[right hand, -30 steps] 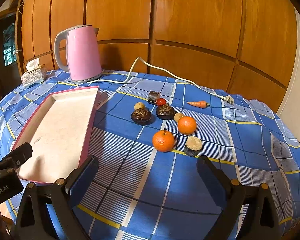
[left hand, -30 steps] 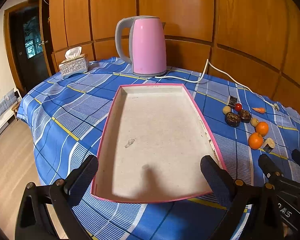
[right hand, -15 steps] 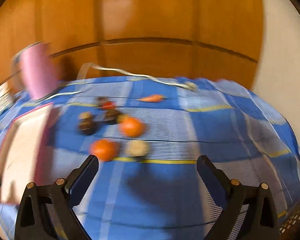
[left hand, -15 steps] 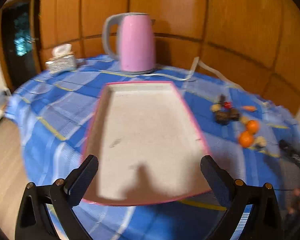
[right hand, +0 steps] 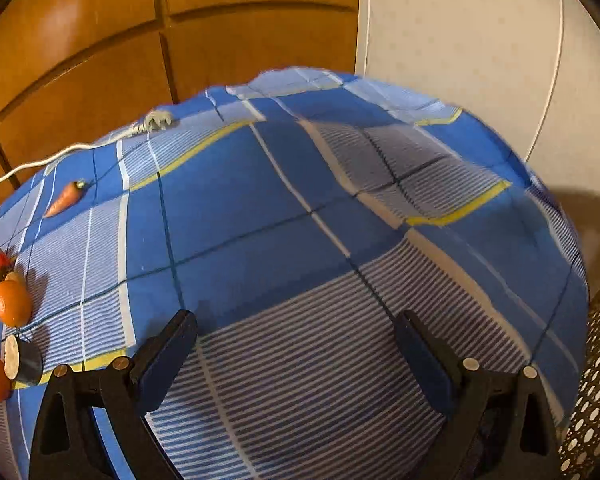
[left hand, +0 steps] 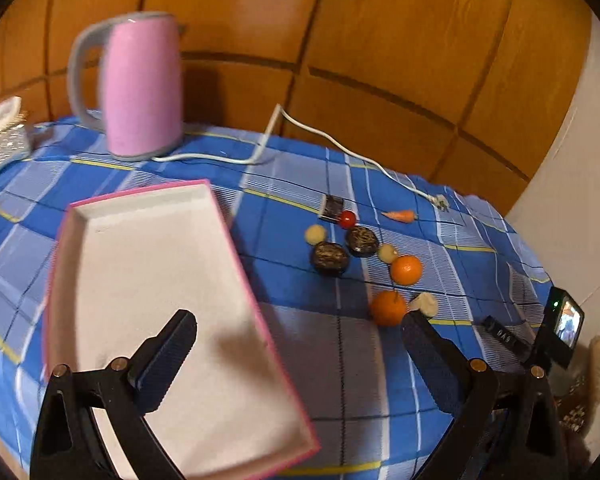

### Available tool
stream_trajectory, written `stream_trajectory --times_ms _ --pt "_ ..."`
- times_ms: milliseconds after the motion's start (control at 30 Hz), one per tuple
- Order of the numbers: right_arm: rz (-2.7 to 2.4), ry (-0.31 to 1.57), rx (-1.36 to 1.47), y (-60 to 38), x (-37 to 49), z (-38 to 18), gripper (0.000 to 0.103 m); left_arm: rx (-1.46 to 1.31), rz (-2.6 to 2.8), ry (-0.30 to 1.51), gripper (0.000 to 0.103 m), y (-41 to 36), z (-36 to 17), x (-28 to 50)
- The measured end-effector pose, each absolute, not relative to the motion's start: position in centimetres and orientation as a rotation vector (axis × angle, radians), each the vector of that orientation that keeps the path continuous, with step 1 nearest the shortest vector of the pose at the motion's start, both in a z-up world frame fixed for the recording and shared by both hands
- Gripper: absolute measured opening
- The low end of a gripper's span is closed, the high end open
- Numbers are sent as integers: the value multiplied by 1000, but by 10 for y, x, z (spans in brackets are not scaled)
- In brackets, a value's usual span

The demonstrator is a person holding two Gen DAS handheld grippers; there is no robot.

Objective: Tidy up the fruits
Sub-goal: 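Reach the left gripper to the dark round pastry and grasp it, then carry the dark pastry into the tray and open the left gripper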

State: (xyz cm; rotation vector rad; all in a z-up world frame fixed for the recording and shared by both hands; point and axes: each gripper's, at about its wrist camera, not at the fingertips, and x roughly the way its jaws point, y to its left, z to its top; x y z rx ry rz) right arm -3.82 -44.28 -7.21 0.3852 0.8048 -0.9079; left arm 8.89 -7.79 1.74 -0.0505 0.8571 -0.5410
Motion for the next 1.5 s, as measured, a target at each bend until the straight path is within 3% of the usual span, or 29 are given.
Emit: stream_trajectory --times_ms 33,200,667,967,1033,1067,1300,1500 --pt "-900 810 373 -443 -36 -74 101 -42 -551 878 101 -83 15 95" --pt "-890 812 361 -439 -33 -77 103 29 -583 977 77 -115 3 126" --pt "-887 810 353 -437 -30 -77 103 164 -588 1099 66 -191 -40 184" --pt "-885 806 359 -437 -29 -77 103 163 -529 1123 66 -203 -61 197" --pt "-885 804 360 -437 -28 -77 103 177 -506 1092 57 -204 -63 196" --pt "-884 804 360 -437 -28 -77 103 176 -513 1074 47 -204 -63 195" --pt "-886 801 357 -438 -28 -77 103 138 -584 1007 46 -193 -46 180" --pt "-885 802 358 -438 -28 -77 103 -78 -585 951 46 -133 -7 168"
